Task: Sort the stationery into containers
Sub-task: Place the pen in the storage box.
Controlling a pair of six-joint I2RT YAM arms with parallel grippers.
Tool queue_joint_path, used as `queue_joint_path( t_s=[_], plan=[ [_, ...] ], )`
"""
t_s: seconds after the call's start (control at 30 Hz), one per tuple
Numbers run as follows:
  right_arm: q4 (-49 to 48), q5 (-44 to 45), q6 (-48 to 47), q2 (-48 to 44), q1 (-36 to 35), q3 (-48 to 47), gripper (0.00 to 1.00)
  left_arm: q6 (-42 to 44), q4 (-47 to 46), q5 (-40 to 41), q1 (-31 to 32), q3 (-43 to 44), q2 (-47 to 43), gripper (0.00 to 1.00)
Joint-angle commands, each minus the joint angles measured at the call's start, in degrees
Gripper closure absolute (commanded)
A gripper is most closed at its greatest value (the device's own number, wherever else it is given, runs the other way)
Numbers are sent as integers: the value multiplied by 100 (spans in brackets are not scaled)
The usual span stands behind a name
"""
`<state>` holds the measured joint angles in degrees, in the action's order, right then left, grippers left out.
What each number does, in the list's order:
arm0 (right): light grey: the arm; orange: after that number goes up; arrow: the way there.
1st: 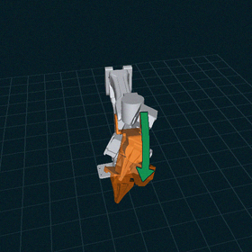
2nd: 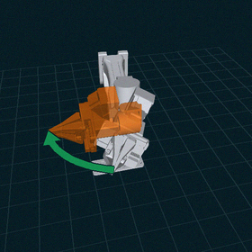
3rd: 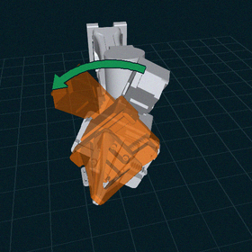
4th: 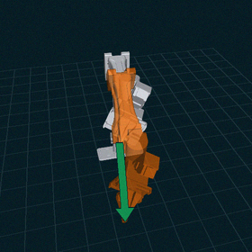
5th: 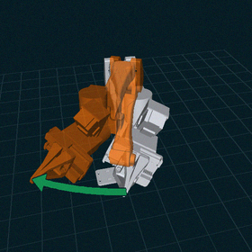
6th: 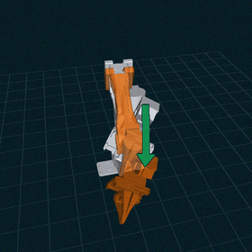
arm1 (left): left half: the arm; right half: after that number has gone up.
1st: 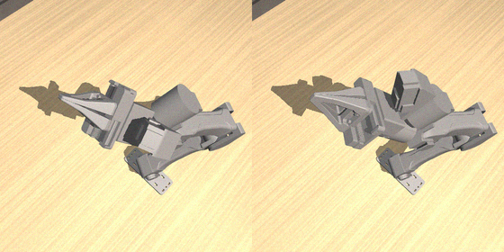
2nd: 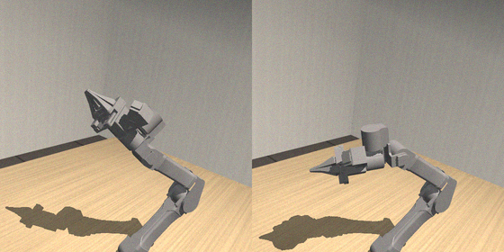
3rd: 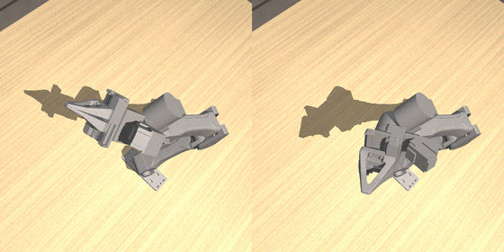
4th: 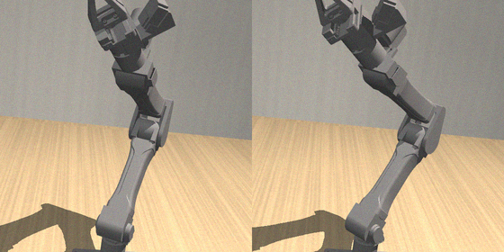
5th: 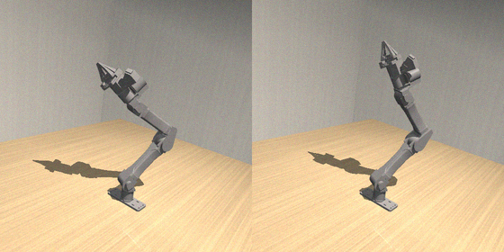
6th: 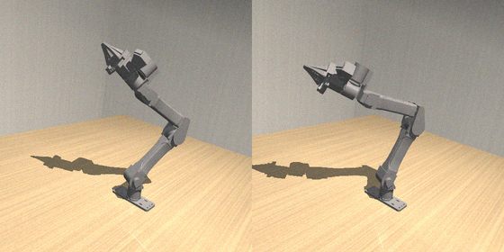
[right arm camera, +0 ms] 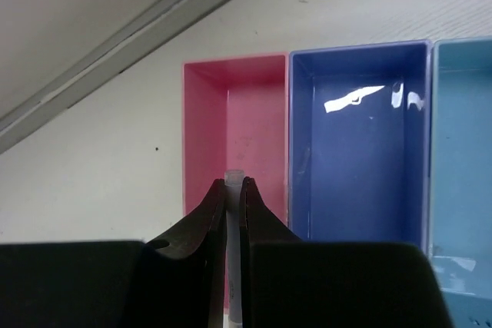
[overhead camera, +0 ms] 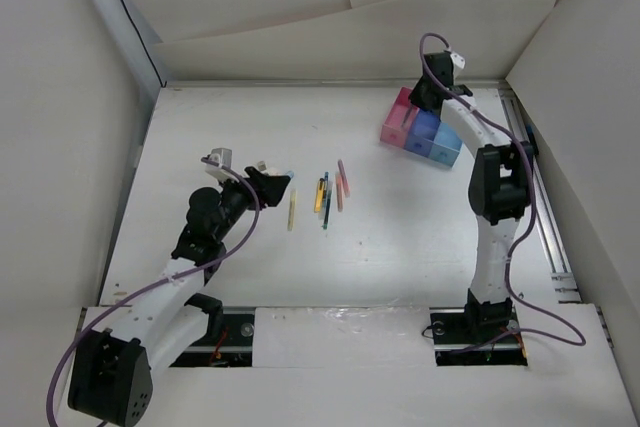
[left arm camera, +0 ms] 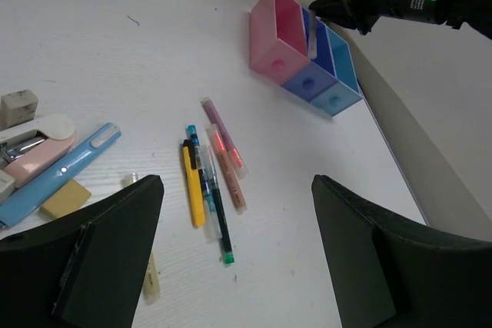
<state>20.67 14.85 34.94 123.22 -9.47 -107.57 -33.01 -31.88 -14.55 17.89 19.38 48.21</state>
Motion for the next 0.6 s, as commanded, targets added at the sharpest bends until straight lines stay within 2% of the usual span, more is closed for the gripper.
queue_joint_path(
  t_s=[0.0,0.23,0.27,0.33,0.57],
  plan=[
    [-1,-114,-5,26,-72,-423,100,111,-214,92,4,251,-180,24],
    [-1,-114,-5,211,-72,-476,97,164,-214,92,4,303,-74,23],
    [-1,-114,-5,211,-72,-476,88,164,-214,92,4,304,-14,23],
    [-1,-114,-5,211,-72,-476,82,164,-214,92,4,304,-13,23],
    [183,-61,-57,422,-72,-906,83,164,-214,92,4,304,-13,23]
  ],
)
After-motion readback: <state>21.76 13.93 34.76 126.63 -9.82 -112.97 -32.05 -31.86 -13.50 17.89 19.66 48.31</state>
